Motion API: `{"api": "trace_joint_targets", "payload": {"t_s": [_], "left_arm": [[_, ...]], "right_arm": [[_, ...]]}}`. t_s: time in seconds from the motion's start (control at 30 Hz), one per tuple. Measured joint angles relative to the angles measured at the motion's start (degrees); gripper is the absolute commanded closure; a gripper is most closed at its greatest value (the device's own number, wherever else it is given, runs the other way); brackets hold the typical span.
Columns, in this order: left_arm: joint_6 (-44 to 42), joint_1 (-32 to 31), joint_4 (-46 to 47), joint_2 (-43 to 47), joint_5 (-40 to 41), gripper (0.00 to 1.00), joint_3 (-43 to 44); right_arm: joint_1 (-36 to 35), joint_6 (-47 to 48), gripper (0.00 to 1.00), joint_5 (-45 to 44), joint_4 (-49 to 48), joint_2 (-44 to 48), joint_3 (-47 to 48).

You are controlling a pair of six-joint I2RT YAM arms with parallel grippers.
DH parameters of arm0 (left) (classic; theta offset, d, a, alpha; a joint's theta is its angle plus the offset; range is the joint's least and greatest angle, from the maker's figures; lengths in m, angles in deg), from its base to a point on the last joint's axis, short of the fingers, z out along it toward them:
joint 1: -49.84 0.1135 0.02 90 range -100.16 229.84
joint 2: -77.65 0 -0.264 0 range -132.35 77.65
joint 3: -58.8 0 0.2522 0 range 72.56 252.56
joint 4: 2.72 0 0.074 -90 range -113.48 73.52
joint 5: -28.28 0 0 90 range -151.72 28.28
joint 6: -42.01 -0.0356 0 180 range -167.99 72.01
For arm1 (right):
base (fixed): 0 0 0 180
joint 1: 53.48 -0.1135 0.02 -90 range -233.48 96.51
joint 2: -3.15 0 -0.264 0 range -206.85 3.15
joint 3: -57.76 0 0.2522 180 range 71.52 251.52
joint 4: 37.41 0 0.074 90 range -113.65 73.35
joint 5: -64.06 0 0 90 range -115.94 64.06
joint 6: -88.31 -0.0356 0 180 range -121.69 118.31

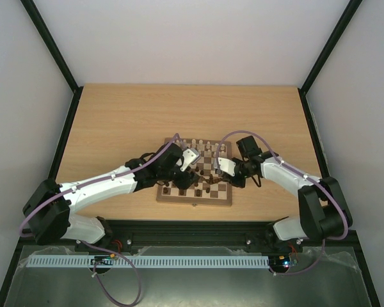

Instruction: Set up the chess pieces on the board

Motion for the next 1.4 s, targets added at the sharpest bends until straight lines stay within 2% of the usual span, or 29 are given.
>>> {"api": "trace_joint_targets", "payload": {"t_s": [0.1, 0.2, 0.23, 0.3, 0.43, 0.63, 1.0, 1.4], "left_arm": [[0.48, 0.02, 0.81, 0.0, -0.39, 0.42, -0.28], [0.72, 0.02, 1.64, 0.0, -0.74, 0.42, -0.57], [0.81, 0.02, 1.73, 0.0, -0.87, 0.42, -0.66], [0.87, 0.02, 1.88, 0.0, -1.05, 0.42, -0.87], [0.94, 0.02, 1.97, 0.0, -1.33, 0.41, -0.94], [1.05, 0.02, 1.95, 0.28, -1.31, 0.41, -1.09], [1.51, 0.02, 2.1, 0.33, -1.33, 0.41, -1.73], [5.16, 0.02, 7.02, 0.33, -2.89, 0.42, -5.14]], "right_arm": [[0.0, -0.09, 0.86, -0.33, 0.9, 0.92, 0.0], [0.0, -0.24, 0.65, -0.35, 1.31, 1.36, 0.0], [0.0, -0.28, 0.61, -0.28, 1.38, 1.36, 0.0], [0.0, -0.52, 0.56, 0.02, 1.55, 1.29, 0.0], [0.0, -0.83, 0.54, 1.4, 1.9, -1.36, 0.74], [0.0, -0.85, 0.61, 4.5, 2.25, -7.63, 4.39], [0.0, -0.68, 0.9, 5.77, 2.67, -9.79, 6.12], [0.0, -0.81, 0.94, 2.71, 7.87, -3.78, 5.81]]}}
